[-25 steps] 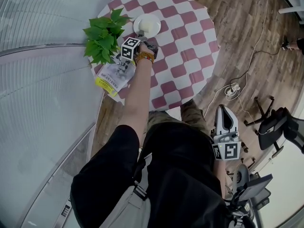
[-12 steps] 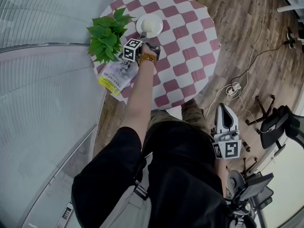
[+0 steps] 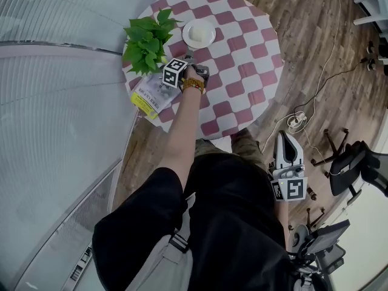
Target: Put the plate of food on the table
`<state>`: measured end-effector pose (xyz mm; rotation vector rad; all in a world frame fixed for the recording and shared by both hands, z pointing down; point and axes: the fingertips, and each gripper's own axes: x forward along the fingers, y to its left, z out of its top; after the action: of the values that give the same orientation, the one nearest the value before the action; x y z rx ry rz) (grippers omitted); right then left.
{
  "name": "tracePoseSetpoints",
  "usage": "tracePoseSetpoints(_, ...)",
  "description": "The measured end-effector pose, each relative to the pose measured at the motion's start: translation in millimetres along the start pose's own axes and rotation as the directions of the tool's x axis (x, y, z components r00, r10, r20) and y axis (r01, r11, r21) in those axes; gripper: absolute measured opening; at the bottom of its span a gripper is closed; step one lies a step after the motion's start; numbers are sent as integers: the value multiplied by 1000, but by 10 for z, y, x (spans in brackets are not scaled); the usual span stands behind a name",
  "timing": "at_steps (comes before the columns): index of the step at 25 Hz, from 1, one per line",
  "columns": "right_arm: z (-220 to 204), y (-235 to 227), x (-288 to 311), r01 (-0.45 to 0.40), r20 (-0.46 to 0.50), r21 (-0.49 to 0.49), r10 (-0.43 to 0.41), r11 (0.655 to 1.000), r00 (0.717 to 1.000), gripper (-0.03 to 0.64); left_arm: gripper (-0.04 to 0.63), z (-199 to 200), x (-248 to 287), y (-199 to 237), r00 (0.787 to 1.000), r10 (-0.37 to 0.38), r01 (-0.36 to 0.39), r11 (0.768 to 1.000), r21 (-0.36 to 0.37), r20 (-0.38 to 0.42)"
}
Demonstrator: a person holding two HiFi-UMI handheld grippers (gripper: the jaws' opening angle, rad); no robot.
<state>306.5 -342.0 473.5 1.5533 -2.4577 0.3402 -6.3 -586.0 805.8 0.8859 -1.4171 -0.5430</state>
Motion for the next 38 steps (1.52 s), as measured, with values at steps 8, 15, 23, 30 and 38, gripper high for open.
tracePoseSetpoints(8, 125, 203, 87, -42, 28, -25, 43, 999, 999, 12, 152, -3, -410, 291, 1000, 18, -19, 1000, -14, -10)
tracePoseSetpoints(15, 236, 372, 150, -65, 57, -43, 68, 997, 996, 12, 152, -71, -701, 428, 999, 19, -19, 1000, -9, -43)
tracePoseSetpoints(23, 280, 512, 112, -60, 78, -52, 64, 997, 995, 12, 152, -310, -1020, 385, 985, -14, 41, 988, 151, -172)
tracePoseSetpoints(30, 344, 687, 128, -80, 96, -66, 86, 995, 992, 12, 152, -527, -1483, 696, 959, 16, 55, 969, 243, -283)
tracePoseSetpoints(38, 482, 1047, 235, -132, 121, -108, 145, 985, 982, 12, 152, -600, -2055, 689, 929, -23, 137, 949, 285, -369)
